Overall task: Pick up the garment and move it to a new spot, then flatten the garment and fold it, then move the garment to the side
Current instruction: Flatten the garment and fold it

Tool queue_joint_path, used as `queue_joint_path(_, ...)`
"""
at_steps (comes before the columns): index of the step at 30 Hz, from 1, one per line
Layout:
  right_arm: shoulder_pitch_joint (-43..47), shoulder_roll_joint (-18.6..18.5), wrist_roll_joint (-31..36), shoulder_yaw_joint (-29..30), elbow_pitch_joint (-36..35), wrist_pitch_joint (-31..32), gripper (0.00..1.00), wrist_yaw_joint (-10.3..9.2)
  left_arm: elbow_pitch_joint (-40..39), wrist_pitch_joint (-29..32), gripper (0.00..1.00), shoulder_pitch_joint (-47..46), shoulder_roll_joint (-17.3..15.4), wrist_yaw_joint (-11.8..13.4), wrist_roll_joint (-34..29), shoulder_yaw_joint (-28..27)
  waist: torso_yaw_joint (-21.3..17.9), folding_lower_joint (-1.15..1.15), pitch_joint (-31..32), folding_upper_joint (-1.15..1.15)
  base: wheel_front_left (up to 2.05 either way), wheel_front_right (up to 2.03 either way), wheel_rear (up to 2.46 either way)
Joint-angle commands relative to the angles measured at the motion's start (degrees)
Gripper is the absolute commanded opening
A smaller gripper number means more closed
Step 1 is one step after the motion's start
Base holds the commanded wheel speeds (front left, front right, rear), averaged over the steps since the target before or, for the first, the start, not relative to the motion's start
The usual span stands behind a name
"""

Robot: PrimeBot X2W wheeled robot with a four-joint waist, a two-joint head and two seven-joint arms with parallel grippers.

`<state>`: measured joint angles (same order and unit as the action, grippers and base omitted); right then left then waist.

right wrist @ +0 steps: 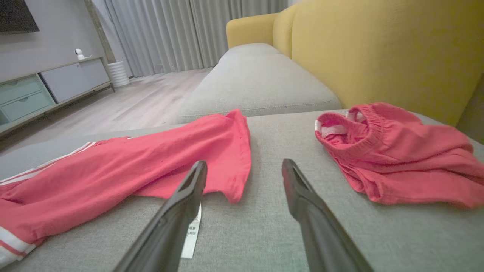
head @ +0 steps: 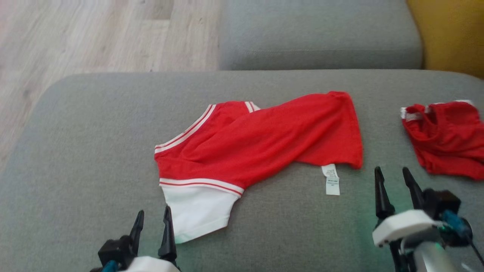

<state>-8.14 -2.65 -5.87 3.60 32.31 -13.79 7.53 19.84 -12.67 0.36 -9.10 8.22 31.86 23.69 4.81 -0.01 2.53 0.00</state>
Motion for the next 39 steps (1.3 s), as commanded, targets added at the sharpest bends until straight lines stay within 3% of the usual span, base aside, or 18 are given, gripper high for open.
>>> queue_joint_path(1,-0.96,-0.24,-0.65,-2.15,-3.13,-0.86,1.0,-0.04,-1.33,-0.64,1.0,-1.71,-0.93,-0.15,0.23,-2.41,-0.57,0.01,0.76,0.0,0.0,0.0,0.0)
queue_joint_path(13,6.14,-0.23,-3.12,-6.9,-12.08,2.87,1.0,-0.04,-1.72,-0.84,1.0,0.11,-2.02,0.56,1.31,-3.47,-1.02,0.01,2.35,0.0,0.0,0.0,0.0)
queue_joint_path(39,8.56,-0.23,-3.48,-8.03,-14.44,4.27,1.0,-0.04,-2.78,-0.63,1.0,0.02,-2.69,1.13,1.43,-2.38,-0.56,0.01,2.64,0.0,0.0,0.0,0.0)
